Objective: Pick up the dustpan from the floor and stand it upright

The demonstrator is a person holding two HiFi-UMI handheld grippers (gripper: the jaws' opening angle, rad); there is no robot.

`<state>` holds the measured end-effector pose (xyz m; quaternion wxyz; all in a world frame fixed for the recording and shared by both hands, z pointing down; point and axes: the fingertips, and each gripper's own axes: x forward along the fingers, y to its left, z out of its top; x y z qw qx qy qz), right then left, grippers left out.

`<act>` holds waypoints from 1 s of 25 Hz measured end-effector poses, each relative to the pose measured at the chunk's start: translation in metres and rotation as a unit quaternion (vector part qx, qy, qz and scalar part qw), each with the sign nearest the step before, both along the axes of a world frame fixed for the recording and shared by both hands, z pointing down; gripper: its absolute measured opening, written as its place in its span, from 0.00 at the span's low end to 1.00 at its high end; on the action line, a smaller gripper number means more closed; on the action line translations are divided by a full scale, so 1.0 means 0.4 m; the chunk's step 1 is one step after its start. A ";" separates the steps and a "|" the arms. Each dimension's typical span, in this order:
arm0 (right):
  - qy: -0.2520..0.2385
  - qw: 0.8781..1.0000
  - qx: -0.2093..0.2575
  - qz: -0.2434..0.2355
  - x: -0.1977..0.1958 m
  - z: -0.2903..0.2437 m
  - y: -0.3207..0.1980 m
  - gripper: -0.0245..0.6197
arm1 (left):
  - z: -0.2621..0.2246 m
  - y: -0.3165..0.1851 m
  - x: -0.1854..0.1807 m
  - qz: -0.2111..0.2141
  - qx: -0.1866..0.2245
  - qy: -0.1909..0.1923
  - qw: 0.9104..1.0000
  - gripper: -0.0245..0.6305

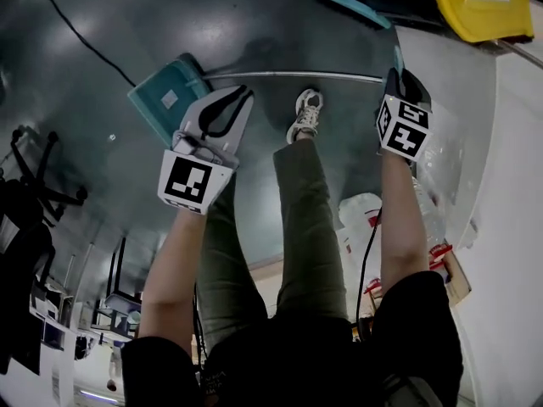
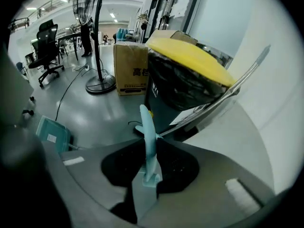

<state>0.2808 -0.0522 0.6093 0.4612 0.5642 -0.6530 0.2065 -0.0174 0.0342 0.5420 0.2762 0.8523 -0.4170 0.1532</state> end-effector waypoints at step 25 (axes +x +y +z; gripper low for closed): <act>0.134 0.988 0.073 0.015 0.270 -0.494 -0.049 0.16 | -0.396 -0.043 0.098 0.019 0.072 0.045 0.996 0.12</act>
